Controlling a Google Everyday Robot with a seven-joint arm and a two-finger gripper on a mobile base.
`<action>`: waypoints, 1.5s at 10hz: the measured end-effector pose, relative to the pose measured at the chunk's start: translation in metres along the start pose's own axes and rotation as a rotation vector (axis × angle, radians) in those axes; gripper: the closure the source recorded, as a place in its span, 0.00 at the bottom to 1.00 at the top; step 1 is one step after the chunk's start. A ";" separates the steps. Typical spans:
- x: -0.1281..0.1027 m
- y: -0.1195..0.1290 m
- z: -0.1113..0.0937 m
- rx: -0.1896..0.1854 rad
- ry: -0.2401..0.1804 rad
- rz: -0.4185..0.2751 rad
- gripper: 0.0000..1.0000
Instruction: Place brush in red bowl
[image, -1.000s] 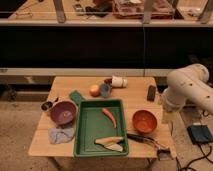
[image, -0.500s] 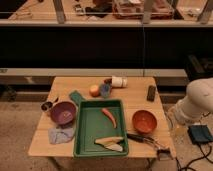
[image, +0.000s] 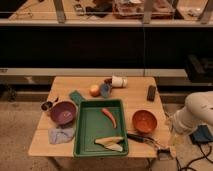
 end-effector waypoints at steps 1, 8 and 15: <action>-0.002 0.001 0.010 -0.002 -0.022 0.005 0.35; 0.005 -0.001 0.058 0.006 -0.048 0.121 0.35; -0.005 0.005 0.097 -0.065 -0.076 0.150 0.35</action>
